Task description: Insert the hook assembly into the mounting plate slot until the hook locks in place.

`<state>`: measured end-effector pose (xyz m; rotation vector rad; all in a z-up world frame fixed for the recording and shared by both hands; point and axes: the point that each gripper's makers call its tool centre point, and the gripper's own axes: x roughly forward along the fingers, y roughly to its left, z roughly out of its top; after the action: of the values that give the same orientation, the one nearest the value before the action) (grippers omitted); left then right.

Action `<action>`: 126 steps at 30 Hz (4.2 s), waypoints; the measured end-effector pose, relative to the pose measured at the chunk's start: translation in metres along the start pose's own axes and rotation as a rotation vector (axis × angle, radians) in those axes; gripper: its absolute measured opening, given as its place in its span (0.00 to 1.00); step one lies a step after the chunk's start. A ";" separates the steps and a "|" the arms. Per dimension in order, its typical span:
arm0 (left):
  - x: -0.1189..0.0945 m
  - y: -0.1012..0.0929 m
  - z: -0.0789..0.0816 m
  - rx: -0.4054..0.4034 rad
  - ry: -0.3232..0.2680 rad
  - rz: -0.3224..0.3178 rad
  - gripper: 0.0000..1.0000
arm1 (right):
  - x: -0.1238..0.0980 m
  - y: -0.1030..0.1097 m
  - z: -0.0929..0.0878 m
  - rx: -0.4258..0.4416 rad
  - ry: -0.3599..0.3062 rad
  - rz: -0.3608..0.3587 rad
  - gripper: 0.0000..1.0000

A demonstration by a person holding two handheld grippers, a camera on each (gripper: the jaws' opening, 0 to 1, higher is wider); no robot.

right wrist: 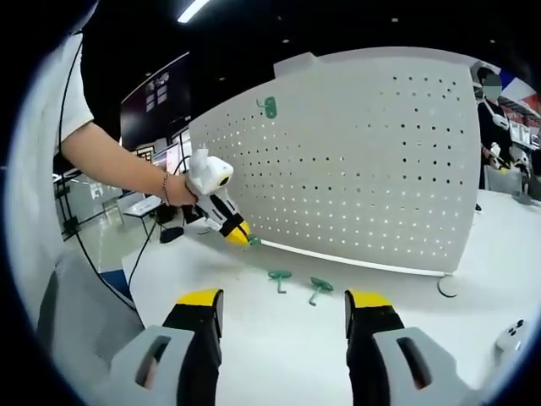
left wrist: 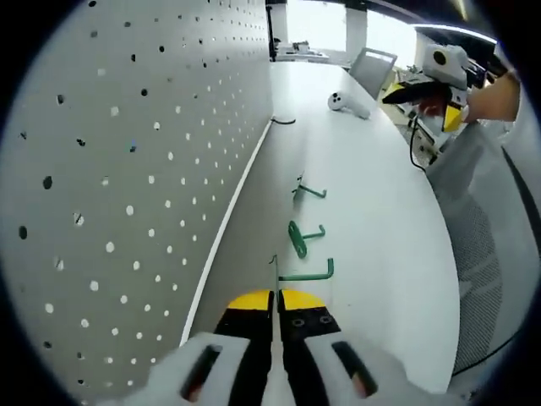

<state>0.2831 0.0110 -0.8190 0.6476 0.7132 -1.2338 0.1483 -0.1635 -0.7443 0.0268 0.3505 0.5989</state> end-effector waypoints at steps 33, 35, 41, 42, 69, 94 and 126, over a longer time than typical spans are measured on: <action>-0.053 -0.022 0.052 -0.131 -0.298 0.121 0.01 | -0.003 0.001 0.008 -0.007 -0.030 -0.004 0.57; -0.058 -0.023 0.055 -0.127 -0.321 0.142 0.01 | -0.003 0.001 0.009 -0.009 -0.031 -0.004 0.56; -0.070 -0.028 0.064 -0.138 -0.404 0.197 0.01 | -0.003 0.000 0.010 -0.007 -0.038 -0.008 0.56; -0.071 -0.029 0.064 -0.140 -0.407 0.201 0.01 | -0.003 0.000 0.011 -0.008 -0.038 -0.009 0.56; -0.133 -0.053 0.104 -0.243 -0.702 0.324 0.01 | -0.005 0.001 0.015 -0.015 -0.056 -0.008 0.56; -0.155 -0.061 0.109 -0.310 -0.789 0.383 0.02 | -0.006 0.005 0.023 -0.019 -0.091 0.004 0.56; -0.152 -0.064 0.108 -0.309 -0.779 0.429 0.02 | 0.022 0.065 0.099 0.034 -0.344 0.232 0.50</action>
<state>0.2080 0.0050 -0.6369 0.0251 0.0887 -0.8464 0.1625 -0.0897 -0.6501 0.2030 0.0229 0.8032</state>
